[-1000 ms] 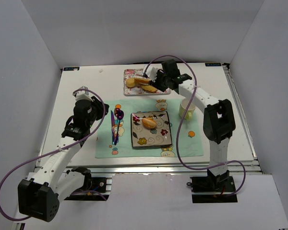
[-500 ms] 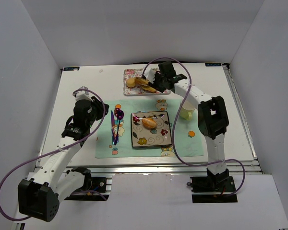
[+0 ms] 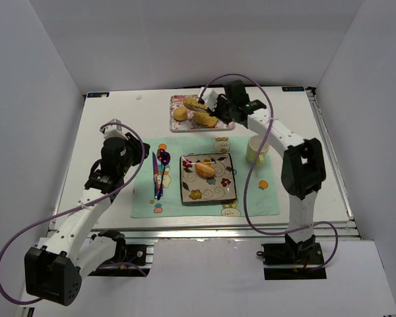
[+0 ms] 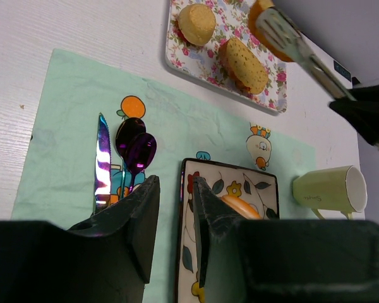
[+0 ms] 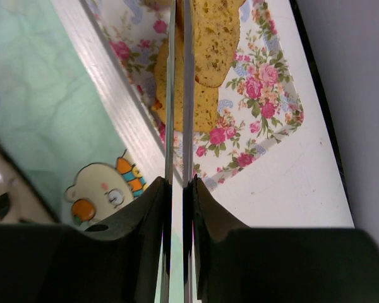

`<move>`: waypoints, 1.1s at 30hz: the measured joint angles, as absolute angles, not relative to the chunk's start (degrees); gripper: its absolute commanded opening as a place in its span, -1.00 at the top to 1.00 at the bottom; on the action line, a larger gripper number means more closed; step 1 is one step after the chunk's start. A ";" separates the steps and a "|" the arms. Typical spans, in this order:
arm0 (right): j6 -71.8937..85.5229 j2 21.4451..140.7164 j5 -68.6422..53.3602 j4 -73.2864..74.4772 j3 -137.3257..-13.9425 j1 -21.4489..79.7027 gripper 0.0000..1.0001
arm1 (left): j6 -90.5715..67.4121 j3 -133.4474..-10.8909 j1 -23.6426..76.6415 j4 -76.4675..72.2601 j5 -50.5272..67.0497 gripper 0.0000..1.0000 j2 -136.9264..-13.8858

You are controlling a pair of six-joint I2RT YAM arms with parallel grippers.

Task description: Place the bread

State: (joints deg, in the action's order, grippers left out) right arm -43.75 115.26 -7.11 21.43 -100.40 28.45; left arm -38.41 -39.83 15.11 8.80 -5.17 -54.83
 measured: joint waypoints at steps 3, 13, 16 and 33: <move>-42.39 108.18 -9.28 22.48 -96.51 28.14 0.84 | -38.41 -39.81 15.11 8.84 -5.19 0.24 -54.61; -37.93 76.27 -15.79 28.77 -66.32 27.38 0.77 | -39.11 -38.39 15.09 7.40 -4.93 0.24 -53.39; -37.01 72.93 -16.53 31.27 -59.88 27.20 0.73 | -39.18 -38.24 15.09 7.18 -4.34 0.24 -53.89; -33.95 70.74 -14.90 32.51 -51.64 24.01 0.04 | -39.55 -38.24 15.09 6.44 -3.40 0.24 -55.02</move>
State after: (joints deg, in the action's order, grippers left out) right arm -33.95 70.74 -14.90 32.51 -51.64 24.01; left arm -39.55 -38.24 15.09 6.44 -3.40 -55.02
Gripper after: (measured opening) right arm 0.462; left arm 0.381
